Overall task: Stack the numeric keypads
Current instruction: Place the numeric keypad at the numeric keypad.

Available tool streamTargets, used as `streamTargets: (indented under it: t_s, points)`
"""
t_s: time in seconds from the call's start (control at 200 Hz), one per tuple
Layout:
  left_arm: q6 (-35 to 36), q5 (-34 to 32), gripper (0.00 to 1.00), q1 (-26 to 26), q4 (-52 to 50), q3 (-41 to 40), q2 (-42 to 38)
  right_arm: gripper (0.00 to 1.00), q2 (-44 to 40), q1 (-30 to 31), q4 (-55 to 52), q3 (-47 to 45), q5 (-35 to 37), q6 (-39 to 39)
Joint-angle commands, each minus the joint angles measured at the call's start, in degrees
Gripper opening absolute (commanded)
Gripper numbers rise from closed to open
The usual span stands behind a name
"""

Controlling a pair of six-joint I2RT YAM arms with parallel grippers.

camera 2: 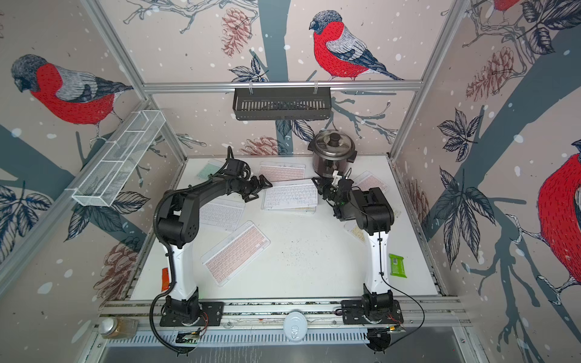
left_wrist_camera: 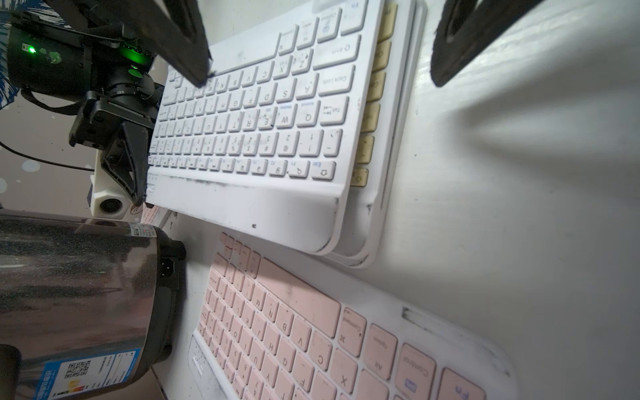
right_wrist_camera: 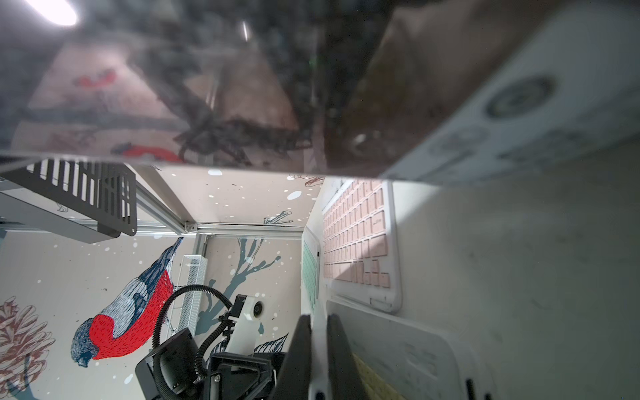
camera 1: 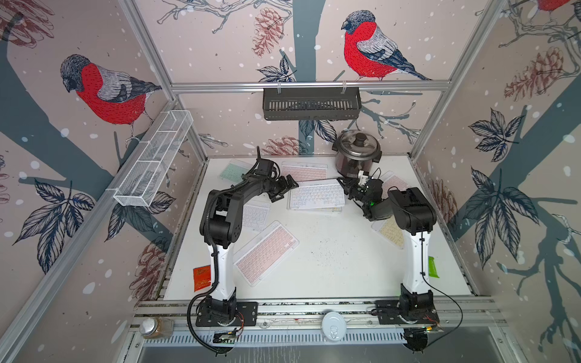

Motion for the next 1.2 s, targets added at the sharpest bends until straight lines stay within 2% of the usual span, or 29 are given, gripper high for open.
streamTargets:
  t_s: [0.0,0.25,0.396,0.636,0.871,1.007,1.197]
  points:
    - [0.39,0.68,0.99,0.13,-0.16,0.54,0.27,0.06,0.14,0.18,-0.40,0.13,0.56,-1.59]
    - [0.50,0.83,0.99,0.14,-0.12,0.05,0.10,0.09,1.26,0.85,-3.24,1.91,1.27,-2.72]
    - [0.36,1.12,0.99,0.14,-0.04,-0.14,0.10,0.16,0.82,0.89,-3.63,1.71,2.40,-3.85]
    - [0.01,1.59,0.98,0.13,0.68,-0.98,-0.24,0.21,0.52,1.30,-6.31,2.24,4.11,-6.94]
    - [-0.04,1.76,0.98,0.14,0.75,-0.96,-0.34,0.37,-0.84,1.83,-9.55,2.95,5.56,-9.94]
    - [-0.14,1.87,0.98,0.14,0.89,-1.20,-0.60,0.48,-2.35,2.39,-12.84,3.00,7.23,-12.32]
    - [-0.35,2.16,0.99,0.13,1.12,-1.72,-1.04,0.57,-4.56,2.94,-17.43,2.62,10.35,-15.38]
